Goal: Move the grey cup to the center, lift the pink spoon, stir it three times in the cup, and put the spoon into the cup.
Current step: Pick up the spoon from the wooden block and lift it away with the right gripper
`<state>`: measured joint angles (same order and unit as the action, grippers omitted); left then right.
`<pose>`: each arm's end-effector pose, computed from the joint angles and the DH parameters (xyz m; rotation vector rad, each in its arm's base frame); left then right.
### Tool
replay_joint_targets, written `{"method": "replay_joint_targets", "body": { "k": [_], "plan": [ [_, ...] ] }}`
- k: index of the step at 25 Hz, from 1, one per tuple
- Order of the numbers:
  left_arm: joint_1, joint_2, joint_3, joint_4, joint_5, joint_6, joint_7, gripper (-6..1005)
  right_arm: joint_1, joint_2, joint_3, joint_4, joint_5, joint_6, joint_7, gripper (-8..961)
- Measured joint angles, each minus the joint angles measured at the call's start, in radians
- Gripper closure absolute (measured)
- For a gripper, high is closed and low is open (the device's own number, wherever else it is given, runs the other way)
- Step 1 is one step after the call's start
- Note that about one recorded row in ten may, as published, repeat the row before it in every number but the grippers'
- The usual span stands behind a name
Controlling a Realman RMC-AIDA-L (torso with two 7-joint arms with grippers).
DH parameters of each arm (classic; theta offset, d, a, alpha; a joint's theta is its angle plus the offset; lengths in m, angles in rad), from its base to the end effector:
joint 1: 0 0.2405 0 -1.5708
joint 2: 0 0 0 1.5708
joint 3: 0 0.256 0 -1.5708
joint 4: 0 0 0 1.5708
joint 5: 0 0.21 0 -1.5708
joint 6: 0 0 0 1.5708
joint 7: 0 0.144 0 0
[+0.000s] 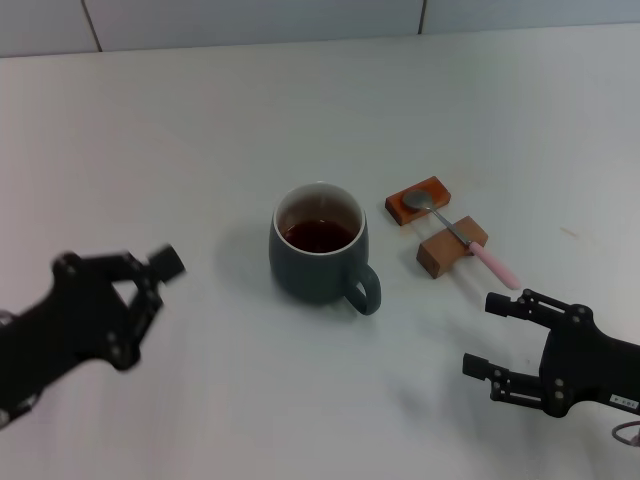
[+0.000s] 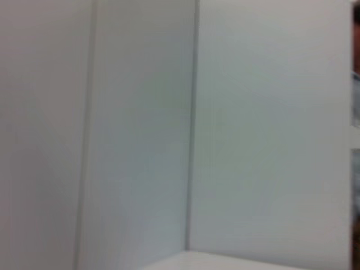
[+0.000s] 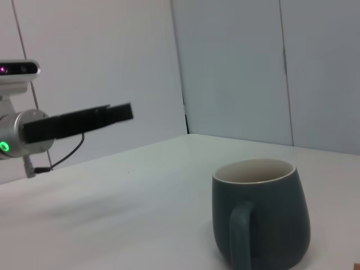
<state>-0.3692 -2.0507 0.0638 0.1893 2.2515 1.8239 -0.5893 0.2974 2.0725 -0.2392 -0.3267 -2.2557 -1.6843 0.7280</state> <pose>-0.3030 0.2295 -0.0176 -2.3940 -0.2704 -1.1092 0.3402 0.2110 -0.0279 -2.5524 0.4880 0.8119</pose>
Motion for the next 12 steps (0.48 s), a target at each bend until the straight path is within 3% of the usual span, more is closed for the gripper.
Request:
{"method": "replay_joint_targets", "body": {
  "k": [5,12],
  "plan": [
    [0.016,-0.011,0.072,0.000,0.000,-0.036,0.000,1000,0.003,0.000,0.000,0.000,0.000,0.000,0.002,161],
    [0.030,-0.018,0.095,-0.024,-0.001,-0.092,0.010,977,0.003,0.000,0.000,0.000,0.000,0.006,0.002,161]
  ]
}}
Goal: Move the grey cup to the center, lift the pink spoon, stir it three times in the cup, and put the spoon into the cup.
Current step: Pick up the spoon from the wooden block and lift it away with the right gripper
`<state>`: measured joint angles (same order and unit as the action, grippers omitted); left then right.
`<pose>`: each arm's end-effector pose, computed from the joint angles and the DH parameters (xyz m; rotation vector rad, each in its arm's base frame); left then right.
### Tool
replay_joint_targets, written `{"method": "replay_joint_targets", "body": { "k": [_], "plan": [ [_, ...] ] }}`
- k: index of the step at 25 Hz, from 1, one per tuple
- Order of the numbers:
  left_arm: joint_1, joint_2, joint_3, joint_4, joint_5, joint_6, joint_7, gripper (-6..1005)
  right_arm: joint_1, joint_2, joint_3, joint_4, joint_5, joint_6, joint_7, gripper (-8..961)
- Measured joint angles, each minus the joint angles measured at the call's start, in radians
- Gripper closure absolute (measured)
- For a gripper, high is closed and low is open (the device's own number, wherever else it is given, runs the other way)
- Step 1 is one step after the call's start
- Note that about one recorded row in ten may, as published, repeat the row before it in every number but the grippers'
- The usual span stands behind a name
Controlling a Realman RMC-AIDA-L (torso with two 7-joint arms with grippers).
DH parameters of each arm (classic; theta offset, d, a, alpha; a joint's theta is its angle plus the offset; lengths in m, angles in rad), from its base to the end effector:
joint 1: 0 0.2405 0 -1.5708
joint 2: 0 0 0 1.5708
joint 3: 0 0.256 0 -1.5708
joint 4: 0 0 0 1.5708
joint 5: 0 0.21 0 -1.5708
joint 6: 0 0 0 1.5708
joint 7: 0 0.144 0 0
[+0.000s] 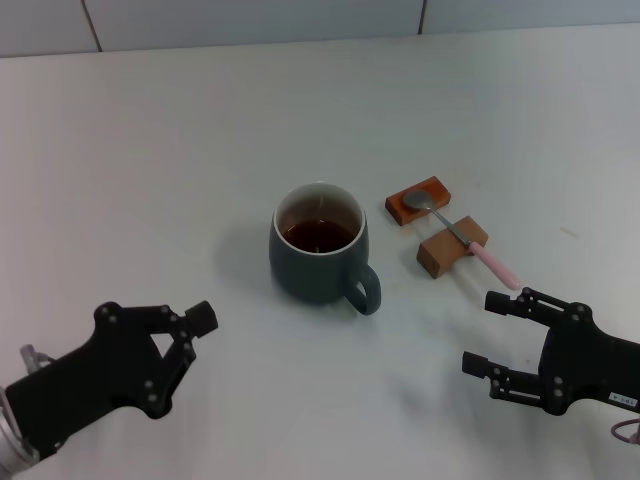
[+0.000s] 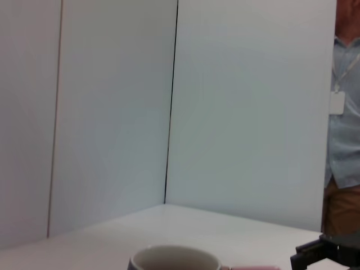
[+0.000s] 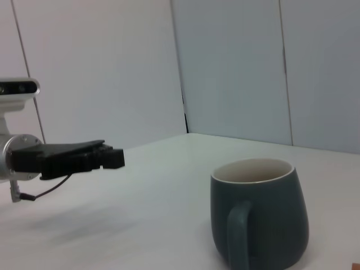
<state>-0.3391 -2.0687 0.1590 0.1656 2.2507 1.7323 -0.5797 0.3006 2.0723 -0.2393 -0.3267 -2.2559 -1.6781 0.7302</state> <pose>-0.3103 0.2156 -0.0419 -2.4778 -0.3521 -1.0199 0.3404 0.2125 -0.0281 -2.5527 0.4895 0.8059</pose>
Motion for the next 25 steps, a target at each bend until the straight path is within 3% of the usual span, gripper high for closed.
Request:
{"method": "replay_joint_targets", "body": {
  "k": [7,18,23,25],
  "plan": [
    [0.010,-0.001,0.022,-0.047,0.000,-0.084,0.054,920,0.000,0.000,0.000,0.000,-0.003,0.003,0.000,161],
    [0.018,-0.001,0.020,-0.050,-0.006,-0.121,0.048,716,-0.001,0.000,0.000,0.000,-0.004,0.005,0.000,162],
    [0.020,-0.001,0.019,-0.063,-0.008,-0.149,0.053,494,-0.004,0.000,0.000,0.000,-0.004,0.005,-0.002,162],
    [0.020,0.000,0.019,-0.063,-0.008,-0.150,0.053,337,-0.004,0.001,0.000,0.000,-0.004,0.005,-0.002,162]
  ]
}}
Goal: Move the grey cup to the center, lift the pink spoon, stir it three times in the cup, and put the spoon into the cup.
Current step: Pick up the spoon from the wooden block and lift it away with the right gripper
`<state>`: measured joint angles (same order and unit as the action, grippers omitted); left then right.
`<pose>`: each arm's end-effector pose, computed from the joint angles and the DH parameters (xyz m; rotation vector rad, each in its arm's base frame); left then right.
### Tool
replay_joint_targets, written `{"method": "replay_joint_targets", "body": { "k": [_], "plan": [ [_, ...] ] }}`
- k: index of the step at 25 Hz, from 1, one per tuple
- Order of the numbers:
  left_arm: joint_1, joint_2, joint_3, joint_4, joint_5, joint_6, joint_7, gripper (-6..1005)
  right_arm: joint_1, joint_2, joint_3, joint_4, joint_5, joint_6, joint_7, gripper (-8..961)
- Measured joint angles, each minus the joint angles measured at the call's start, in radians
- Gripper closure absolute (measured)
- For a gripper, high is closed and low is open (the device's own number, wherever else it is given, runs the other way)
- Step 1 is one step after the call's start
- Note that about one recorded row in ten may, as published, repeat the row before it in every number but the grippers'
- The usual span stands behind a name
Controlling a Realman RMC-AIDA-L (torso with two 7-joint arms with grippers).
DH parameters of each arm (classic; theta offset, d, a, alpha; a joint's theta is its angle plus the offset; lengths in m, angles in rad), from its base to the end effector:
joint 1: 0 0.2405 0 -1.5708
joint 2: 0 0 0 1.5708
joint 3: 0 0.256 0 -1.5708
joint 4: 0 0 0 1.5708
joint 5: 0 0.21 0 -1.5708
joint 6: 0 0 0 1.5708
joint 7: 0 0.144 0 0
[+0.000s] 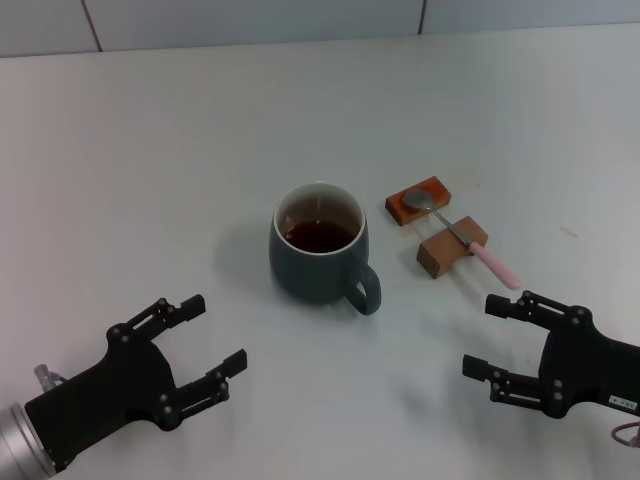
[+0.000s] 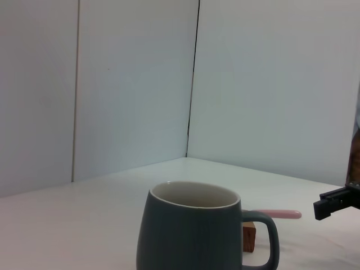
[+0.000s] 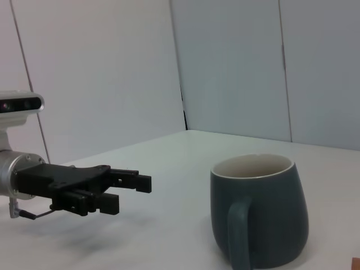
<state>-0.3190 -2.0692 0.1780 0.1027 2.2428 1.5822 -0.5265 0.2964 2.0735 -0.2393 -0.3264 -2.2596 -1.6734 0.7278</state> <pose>-0.3237 0.2111 -0.0615 -2.4773 -0.4215 -0.8734 0.3416 0.2108 -0.0291 -2.5537 0.4948 0.7980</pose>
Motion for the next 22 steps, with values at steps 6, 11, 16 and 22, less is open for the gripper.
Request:
{"method": "replay_joint_targets", "body": {
  "k": [6,11,16,22],
  "plan": [
    [0.001,0.000,-0.001,0.000,-0.003,-0.001,0.000,193,-0.004,0.000,0.000,0.003,0.000,0.001,-0.001,161],
    [0.003,0.000,-0.018,0.000,-0.005,0.003,0.000,180,-0.008,0.000,0.024,0.006,0.007,-0.057,0.098,161],
    [0.006,0.001,-0.037,0.000,-0.005,0.012,0.000,180,-0.009,-0.002,0.139,0.032,0.011,-0.169,0.367,161],
    [0.006,0.002,-0.039,0.000,-0.005,0.021,0.000,180,-0.013,-0.005,0.273,0.067,0.012,-0.173,0.759,162]
  ]
}}
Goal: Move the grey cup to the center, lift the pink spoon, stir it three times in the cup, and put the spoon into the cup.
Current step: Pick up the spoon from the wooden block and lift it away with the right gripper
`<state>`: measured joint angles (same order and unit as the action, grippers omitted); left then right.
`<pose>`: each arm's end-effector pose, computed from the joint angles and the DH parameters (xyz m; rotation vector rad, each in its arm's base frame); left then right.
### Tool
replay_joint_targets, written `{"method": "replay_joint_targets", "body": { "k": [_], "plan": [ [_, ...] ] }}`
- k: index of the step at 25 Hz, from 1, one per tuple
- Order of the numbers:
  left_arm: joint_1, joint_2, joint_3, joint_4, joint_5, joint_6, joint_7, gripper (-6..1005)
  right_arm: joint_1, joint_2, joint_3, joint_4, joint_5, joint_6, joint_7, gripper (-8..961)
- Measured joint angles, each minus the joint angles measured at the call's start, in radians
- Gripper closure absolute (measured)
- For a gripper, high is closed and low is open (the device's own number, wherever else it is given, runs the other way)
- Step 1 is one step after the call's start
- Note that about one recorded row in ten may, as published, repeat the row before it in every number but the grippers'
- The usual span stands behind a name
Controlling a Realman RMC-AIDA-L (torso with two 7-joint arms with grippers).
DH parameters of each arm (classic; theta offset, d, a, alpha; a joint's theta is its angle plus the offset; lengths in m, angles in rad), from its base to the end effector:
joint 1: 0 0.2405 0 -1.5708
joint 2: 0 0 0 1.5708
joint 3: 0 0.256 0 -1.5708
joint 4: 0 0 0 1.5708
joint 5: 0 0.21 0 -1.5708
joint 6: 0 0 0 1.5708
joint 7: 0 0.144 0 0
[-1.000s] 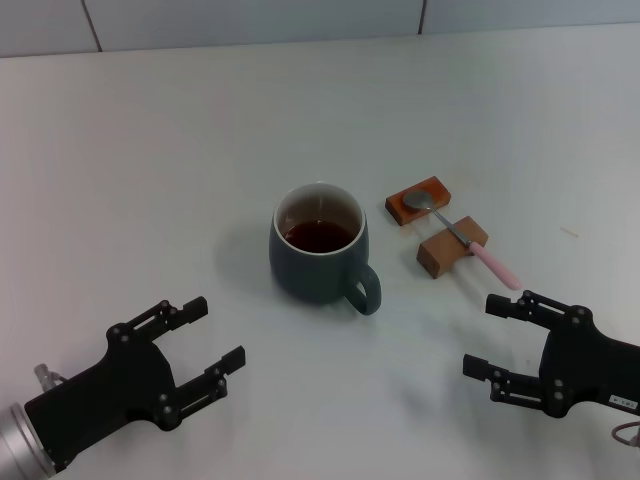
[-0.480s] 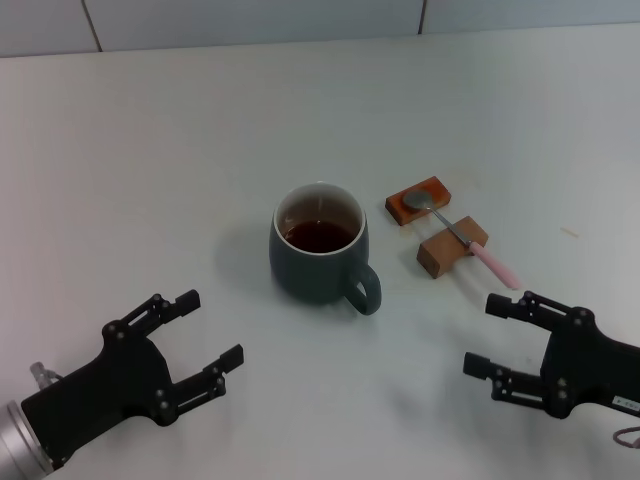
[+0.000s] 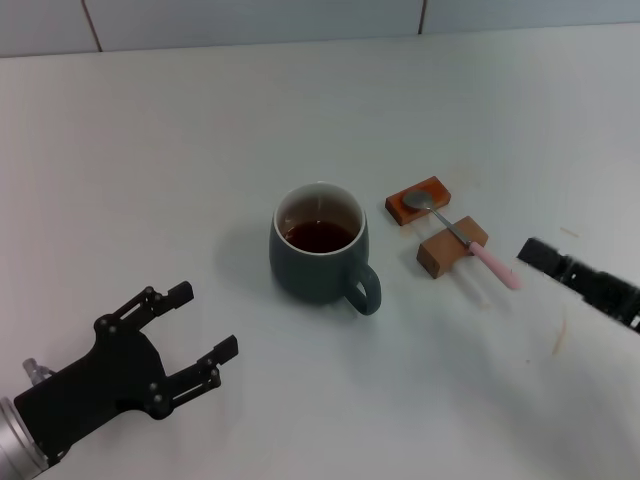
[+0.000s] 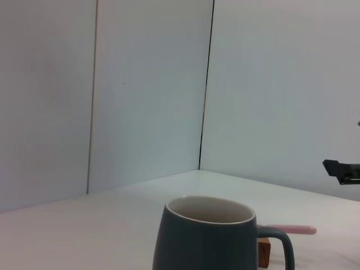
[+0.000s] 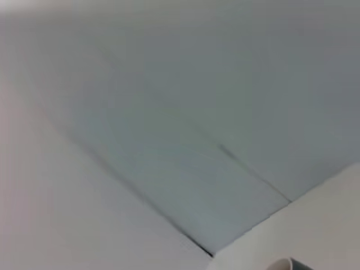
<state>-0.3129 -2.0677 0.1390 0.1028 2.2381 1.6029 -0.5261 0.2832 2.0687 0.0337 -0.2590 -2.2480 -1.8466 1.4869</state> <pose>-0.3236 0.2125 -0.0558 -2.4285 -0.4262 -0.9015 0.3267 0.2089 -0.0033 -2.1068 1.4316 1.4382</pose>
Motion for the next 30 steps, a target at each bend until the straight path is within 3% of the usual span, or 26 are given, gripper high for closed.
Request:
{"method": "replay_joint_targets", "body": {
  "k": [6,14,30],
  "plan": [
    [-0.001,0.001,-0.010,0.000,-0.005,0.007,-0.002,180,-0.006,0.001,0.029,0.040,0.001,0.071,0.310,161],
    [0.004,0.002,-0.028,0.000,-0.009,0.013,-0.009,180,-0.042,0.003,0.031,0.043,0.001,0.144,0.538,162],
    [0.001,0.003,-0.030,0.005,-0.017,0.017,-0.013,180,-0.079,0.007,0.036,0.069,0.007,0.275,0.581,162]
  ]
}}
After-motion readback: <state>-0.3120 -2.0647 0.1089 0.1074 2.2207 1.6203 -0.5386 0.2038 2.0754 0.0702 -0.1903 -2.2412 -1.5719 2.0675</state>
